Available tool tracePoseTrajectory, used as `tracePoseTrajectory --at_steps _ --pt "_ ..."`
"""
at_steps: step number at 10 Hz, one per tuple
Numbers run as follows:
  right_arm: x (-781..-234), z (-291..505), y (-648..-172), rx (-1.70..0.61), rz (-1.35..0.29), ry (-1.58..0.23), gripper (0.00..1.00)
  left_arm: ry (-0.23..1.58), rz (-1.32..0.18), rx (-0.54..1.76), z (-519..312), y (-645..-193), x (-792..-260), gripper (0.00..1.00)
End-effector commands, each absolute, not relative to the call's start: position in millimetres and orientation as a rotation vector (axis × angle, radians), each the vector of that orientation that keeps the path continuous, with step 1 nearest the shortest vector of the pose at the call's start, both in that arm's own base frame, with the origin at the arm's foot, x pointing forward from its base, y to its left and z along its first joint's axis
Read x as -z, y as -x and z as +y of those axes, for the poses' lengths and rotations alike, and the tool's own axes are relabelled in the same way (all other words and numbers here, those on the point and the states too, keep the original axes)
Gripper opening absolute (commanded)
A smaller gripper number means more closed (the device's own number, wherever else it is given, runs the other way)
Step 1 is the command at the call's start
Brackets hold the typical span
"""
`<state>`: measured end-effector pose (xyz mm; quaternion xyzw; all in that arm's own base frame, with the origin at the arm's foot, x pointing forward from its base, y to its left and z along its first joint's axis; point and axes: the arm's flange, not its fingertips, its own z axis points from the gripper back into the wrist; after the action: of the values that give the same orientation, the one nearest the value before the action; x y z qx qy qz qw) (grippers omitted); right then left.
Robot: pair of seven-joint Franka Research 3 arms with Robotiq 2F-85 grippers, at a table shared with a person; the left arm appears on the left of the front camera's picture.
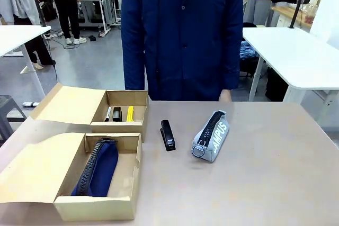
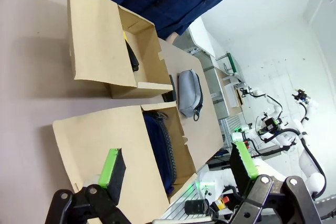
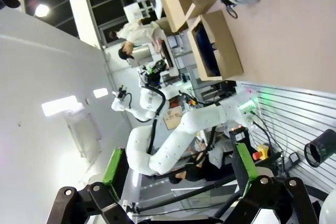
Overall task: Place items inside the box.
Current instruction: Pick up a Pencil pouch or Stapler and place it inside the Mailer Box closest to the robot.
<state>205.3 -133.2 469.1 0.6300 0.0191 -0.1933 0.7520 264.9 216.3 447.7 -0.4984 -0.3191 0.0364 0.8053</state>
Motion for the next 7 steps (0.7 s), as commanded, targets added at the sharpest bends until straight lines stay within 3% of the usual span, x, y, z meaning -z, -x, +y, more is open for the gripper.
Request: tracePoseTrajectory --at_steps 1,4,5,6,7 --pt "-486 -76 -244 0.264 0.015 -1.195 1.0 1.077 -0.706 -0.065 215 -265 -448 1.0" --pt "-525 69 -324 -0.013 -0.023 -0.73 1.0 1.077 -0.706 -0.065 215 -265 -448 1.0" --pt "-525 87 -325 -0.002 -0.023 -0.425 1.0 1.077 -0.706 -0.065 215 -265 -448 1.0" --pt "-513 38 -283 0.062 0.037 -0.915 1.0 1.077 -0.706 -0.065 215 -265 -448 1.0" --pt "-513 38 -283 0.062 0.037 -0.915 1.0 1.077 -0.706 -0.065 215 -265 -448 1.0"
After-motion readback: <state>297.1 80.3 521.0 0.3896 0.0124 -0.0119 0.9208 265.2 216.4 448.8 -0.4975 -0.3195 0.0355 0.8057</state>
